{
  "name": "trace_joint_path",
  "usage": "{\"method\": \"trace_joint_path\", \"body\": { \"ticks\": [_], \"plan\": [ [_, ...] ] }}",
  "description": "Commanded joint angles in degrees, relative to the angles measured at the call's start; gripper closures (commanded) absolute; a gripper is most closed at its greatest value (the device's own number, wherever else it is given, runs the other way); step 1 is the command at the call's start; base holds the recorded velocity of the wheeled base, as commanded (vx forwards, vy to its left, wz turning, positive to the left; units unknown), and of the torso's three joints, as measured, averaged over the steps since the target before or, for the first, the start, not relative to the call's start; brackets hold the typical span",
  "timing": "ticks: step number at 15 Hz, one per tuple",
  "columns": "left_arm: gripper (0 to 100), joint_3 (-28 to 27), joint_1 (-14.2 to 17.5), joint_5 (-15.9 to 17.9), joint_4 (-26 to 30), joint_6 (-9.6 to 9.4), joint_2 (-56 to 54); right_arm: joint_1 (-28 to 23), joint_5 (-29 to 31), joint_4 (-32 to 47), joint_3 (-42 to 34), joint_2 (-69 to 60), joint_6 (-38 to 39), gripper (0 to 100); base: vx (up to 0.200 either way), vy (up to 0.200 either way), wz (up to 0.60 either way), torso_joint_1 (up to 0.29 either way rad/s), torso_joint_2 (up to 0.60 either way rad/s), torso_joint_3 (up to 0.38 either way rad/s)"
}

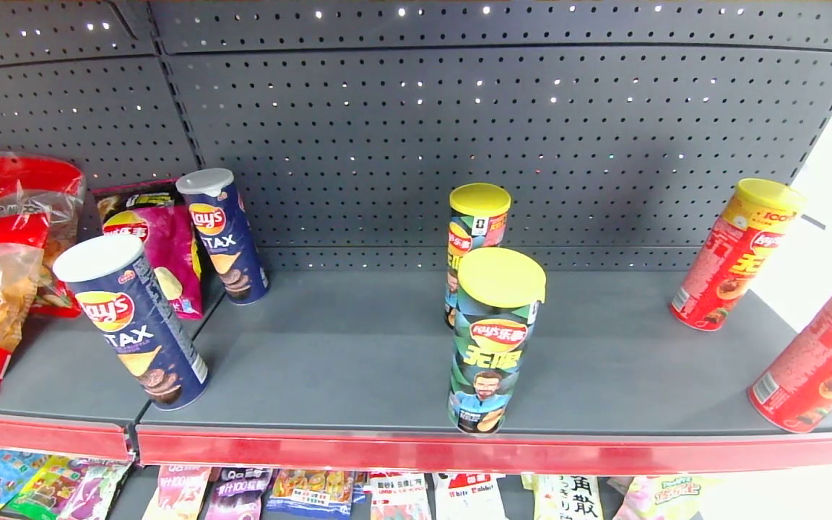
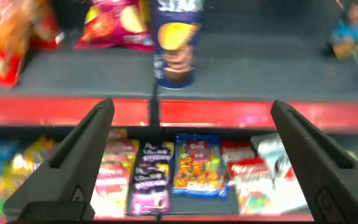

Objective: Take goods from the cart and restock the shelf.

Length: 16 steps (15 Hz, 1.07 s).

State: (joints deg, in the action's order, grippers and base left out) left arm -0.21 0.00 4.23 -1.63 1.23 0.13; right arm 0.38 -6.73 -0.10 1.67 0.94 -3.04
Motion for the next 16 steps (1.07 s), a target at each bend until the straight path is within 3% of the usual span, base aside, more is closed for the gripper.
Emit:
{"method": "trace_joint_path", "body": {
  "ticks": [1,2,3,5,6,8,9,10,12,14,16],
  "plan": [
    [0,-0.2,0.3,-2.4,0.5,0.44,1.4,0.4,0.4,-0.9,15.9,18.5,2.2,0,0.000,0.000,0.00,0.000,0.00,0.000],
    [0,-0.3,0.7,-6.8,1.1,2.90,1.7,0.9,0.4,-1.1,21.4,24.9,2.4,0,0.000,0.000,0.00,0.000,0.00,0.000],
    [0,-0.2,0.8,-9.5,1.1,3.34,1.7,1.3,-0.7,-1.1,23.7,28.6,0.8,0,0.000,0.000,0.00,0.000,0.00,0.000],
    [0,0.2,0.4,-9.5,0.9,2.46,-0.1,5.2,-7.6,-1.3,23.5,31.9,-3.9,0,0.000,0.000,0.00,0.000,0.00,0.000],
    [0,0.2,0.4,-9.3,1.0,2.28,-0.1,12.0,-11.3,-1.4,25.0,36.6,-4.3,0,0.000,0.000,0.00,0.000,0.00,0.000],
    [0,0.2,0.4,-8.1,1.2,2.11,-0.1,21.0,-11.0,-1.5,27.2,42.6,-3.8,0,0.000,0.000,0.00,0.000,0.00,0.000],
    [0,0.2,0.4,-7.7,1.2,2.11,-0.1,23.1,-11.0,-1.5,29.3,45.8,-3.7,0,0.000,0.000,0.00,0.000,0.00,0.000],
    [0,0.2,0.4,-7.7,1.2,2.02,-0.1,23.8,-11.0,-1.5,31.7,49.9,-3.8,0,0.000,0.000,0.00,0.000,0.00,0.000],
    [0,0.2,0.4,-6.8,1.3,0.09,-0.1,23.8,-10.5,-4.9,35.0,58.0,-3.8,0,0.000,0.000,0.00,0.000,0.00,0.000],
    [0,0.2,0.4,-6.1,1.4,-0.79,-0.1,23.9,-5.6,-12.6,34.6,65.3,-3.9,0,0.000,0.000,0.00,0.000,0.00,0.000],
    [0,0.2,0.4,-6.1,1.4,-0.88,-0.1,24.4,-1.7,-15.1,34.5,69.5,-3.9,0,0.000,0.000,0.00,0.000,0.00,0.000]
  ]
}}
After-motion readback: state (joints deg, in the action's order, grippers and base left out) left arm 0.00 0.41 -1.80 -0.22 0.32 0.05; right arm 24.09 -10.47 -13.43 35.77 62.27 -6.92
